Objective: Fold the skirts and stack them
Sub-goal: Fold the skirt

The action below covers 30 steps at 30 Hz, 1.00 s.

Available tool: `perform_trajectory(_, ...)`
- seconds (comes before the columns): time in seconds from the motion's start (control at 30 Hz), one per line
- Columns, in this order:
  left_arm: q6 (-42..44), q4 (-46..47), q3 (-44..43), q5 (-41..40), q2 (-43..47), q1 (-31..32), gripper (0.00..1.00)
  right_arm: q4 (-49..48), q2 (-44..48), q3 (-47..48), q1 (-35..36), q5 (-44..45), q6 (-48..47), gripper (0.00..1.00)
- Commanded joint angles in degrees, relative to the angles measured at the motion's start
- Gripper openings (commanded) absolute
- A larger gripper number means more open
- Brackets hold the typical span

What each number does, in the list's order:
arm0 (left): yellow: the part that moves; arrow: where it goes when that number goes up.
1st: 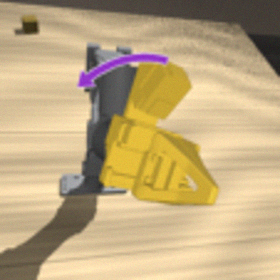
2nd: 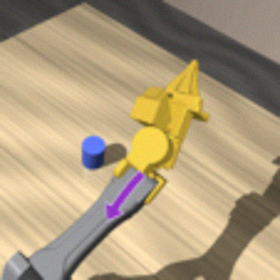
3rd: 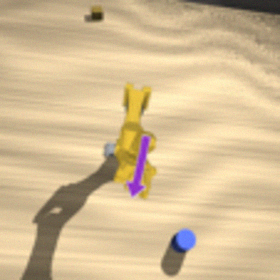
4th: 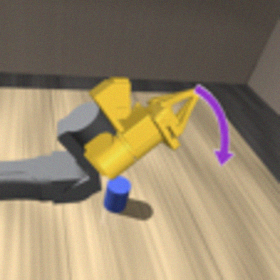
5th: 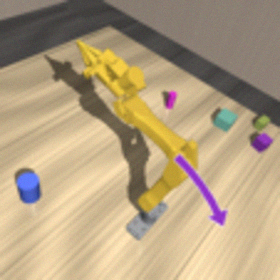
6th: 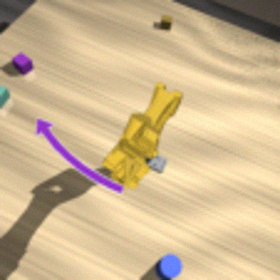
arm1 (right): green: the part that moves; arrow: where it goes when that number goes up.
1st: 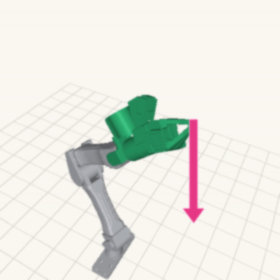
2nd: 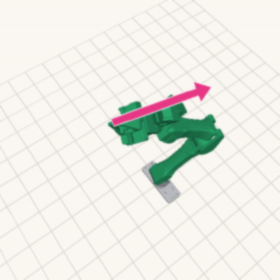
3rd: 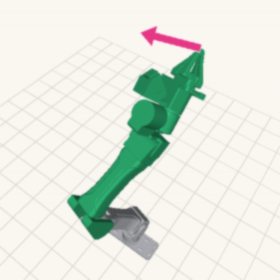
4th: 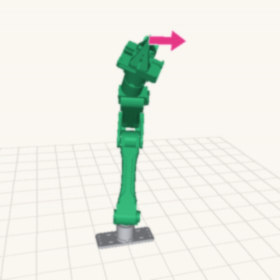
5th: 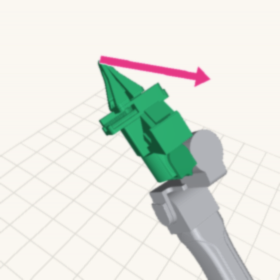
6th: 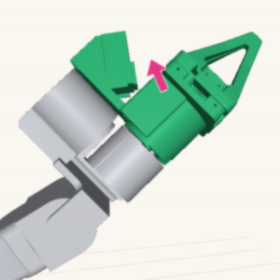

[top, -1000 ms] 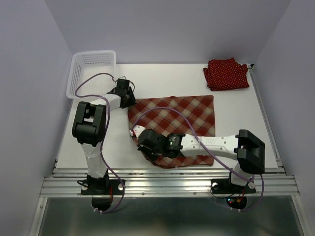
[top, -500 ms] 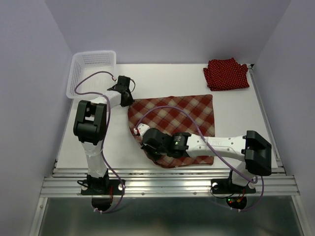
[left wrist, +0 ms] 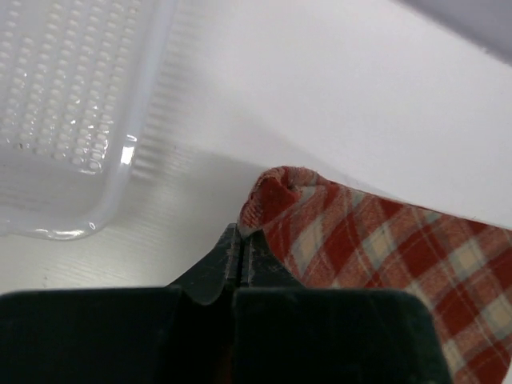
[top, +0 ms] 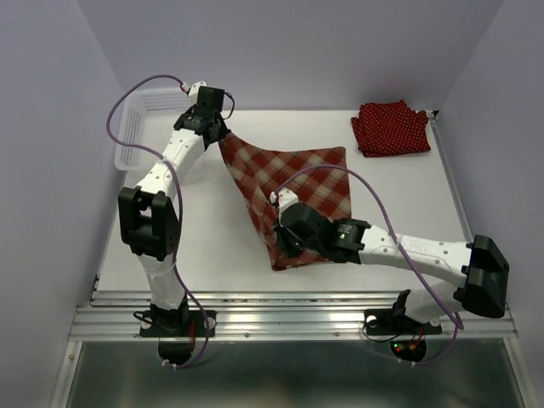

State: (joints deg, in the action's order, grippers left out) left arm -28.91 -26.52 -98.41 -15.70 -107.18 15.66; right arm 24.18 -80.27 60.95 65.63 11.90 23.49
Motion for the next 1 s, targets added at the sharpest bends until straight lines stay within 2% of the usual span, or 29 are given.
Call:
perform_trajectory(0.0,1.0,-3.2,-7.0,-3.4,1.1,-0.1,0.0,-1.8,3.6,-1.8,-1.7,1.8,2.6,0.01)
perform_trajectory(0.2,2.7,-2.2,-17.1,-0.5,-3.4,3.8,0.0,-1.7,7.1,-3.4,-4.6,3.5,4.3,0.01)
perform_trajectory(0.43,2.1,-2.9,-32.3,3.3,-14.8,8.1,0.0,-1.7,11.0,-6.1,-8.6,5.7,7.1,0.01)
perform_trajectory(0.53,1.4,-0.7,-33.9,4.2,-17.1,8.8,0.0,-1.6,11.9,-6.8,-10.2,5.6,7.4,0.01)
perform_trajectory(0.7,-2.0,8.0,-32.9,6.2,-18.4,9.9,0.0,-0.6,12.1,-7.3,-15.3,4.2,6.2,0.01)
perform_trajectory(0.83,-4.5,14.7,-32.7,11.3,-21.2,10.5,0.0,0.3,12.2,-7.8,-19.7,2.1,5.9,0.01)
perform_trajectory(0.97,-6.7,18.2,-35.8,12.3,-25.2,11.3,0.0,0.9,12.6,-8.8,-24.4,0.1,5.8,0.01)
